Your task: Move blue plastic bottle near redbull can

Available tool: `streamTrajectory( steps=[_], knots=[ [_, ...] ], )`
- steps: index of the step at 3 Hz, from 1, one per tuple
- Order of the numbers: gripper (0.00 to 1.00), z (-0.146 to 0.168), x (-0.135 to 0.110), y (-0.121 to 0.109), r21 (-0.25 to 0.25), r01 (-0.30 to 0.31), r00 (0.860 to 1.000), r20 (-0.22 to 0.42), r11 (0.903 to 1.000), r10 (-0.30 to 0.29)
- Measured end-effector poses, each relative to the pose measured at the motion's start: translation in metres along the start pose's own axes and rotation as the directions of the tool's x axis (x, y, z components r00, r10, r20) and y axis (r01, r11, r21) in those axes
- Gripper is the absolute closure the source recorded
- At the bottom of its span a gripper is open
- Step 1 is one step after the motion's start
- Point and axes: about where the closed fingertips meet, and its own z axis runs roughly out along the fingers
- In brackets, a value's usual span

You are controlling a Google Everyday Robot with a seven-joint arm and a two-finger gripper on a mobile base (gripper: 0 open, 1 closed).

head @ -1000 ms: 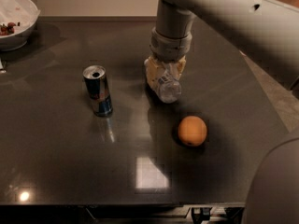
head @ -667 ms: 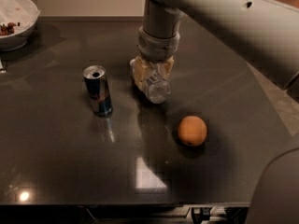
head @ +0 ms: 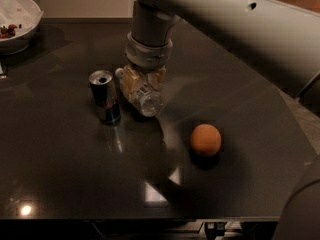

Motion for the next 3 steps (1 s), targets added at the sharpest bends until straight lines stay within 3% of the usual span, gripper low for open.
streamTrajectory(
  steps=[1,3],
  knots=[
    [0.82,0.006,0.003,0.013,-0.016,0.019,1.000,-0.011,0.9997,-0.019],
    [0.35,0.011,0.010,0.024,-0.018,0.036,0.999,-0.024,0.9992,-0.036]
  ],
)
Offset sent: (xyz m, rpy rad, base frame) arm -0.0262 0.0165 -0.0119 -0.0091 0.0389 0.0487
